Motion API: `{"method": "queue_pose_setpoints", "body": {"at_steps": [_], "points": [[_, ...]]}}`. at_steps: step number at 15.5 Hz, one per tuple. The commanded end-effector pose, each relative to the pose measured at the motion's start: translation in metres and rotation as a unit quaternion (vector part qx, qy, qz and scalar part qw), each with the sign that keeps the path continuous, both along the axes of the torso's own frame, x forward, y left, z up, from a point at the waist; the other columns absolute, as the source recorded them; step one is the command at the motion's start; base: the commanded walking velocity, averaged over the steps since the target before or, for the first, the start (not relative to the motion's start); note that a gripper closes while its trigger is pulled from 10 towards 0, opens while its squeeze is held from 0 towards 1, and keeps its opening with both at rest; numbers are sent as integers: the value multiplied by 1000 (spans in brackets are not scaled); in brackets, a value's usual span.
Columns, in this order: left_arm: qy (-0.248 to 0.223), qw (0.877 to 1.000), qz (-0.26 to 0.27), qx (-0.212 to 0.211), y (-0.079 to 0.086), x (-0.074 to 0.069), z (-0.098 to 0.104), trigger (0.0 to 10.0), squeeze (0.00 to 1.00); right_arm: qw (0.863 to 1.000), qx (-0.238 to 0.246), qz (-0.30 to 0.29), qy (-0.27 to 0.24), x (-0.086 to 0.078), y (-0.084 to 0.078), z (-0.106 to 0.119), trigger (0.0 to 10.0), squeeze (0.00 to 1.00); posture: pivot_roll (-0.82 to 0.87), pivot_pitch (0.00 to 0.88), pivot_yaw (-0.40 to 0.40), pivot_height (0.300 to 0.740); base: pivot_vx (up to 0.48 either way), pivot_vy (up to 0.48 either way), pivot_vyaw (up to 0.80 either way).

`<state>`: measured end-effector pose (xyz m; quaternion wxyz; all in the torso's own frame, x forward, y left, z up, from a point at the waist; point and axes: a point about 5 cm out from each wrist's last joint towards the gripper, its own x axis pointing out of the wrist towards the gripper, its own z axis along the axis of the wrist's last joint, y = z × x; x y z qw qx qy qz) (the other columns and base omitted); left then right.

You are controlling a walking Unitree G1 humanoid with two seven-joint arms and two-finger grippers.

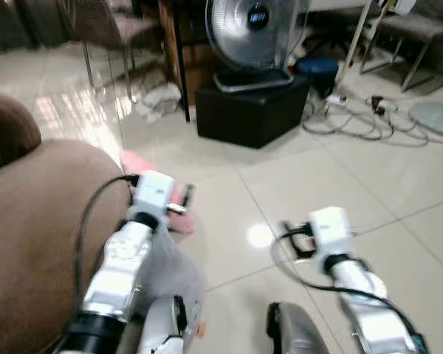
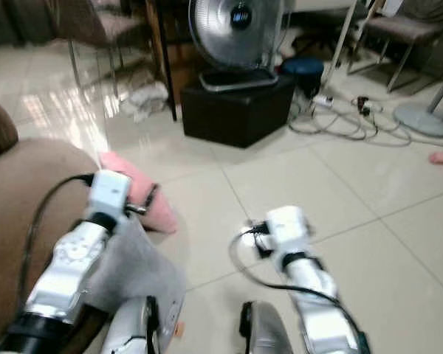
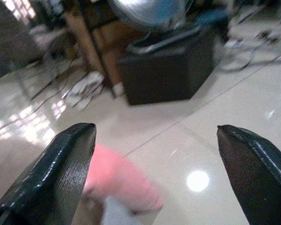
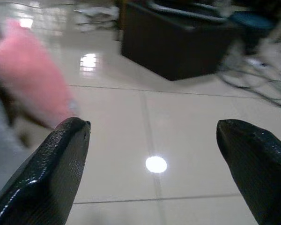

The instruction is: Move the pillow to the sofa from floor

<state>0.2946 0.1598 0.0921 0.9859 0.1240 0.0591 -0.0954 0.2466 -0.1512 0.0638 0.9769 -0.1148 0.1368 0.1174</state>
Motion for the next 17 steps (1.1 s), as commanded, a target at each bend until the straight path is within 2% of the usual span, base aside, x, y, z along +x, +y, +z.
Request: {"method": "queue_pose_setpoints", "body": {"at_steps": [1, 5, 9, 11, 12, 13, 15, 17], "points": [[7, 1000, 3, 1, -2, 1, -2, 10000, 0, 1000, -4, -3, 4, 0, -6, 2, 10000, 0, -64, 6, 27, 591, 0, 0, 0], [31, 999, 34, 14, 8, 4, -11, 10000, 0, 1000, -2, 13, 8, -1, -3, 1, 10000, 0, -63, 17, 24, 556, 0, 0, 0], [101, 994, 40, 21, 11, 15, -30, 10000, 0, 998, -7, 59, 25, -4, 3, -2, 10000, 0, -65, 59, 25, 516, 0, 0, 0], [124, 990, 71, 19, 16, 21, -39, 10000, 0, 996, -6, 78, 33, -8, 7, -4, 10000, 0, -72, 85, 25, 512, 0, 0, 0], [142, 985, 100, 3, 22, 23, -45, 10000, 0, 996, -8, 88, 35, -11, 9, -4, 10000, 0, -75, 100, 24, 512, 0, 0, 0], [162, 978, 131, -2, 29, 26, -49, 10000, 1000, 993, -8, 109, 38, -16, 14, -4, 10000, 0, -89, 132, 26, 512, 0, 0, 0], [167, 974, 151, 12, 37, 30, -52, 10000, 1000, 991, -9, 128, 37, -18, 18, -2, 10000, 0, -103, 166, 31, 512, 0, 0, 0], [171, 968, 177, 50, 53, 31, -54, 10000, 1000, 986, -2, 166, 27, -22, 26, 5, 10000, 0, -125, 210, 37, 512, 0, 0, 0]]}}
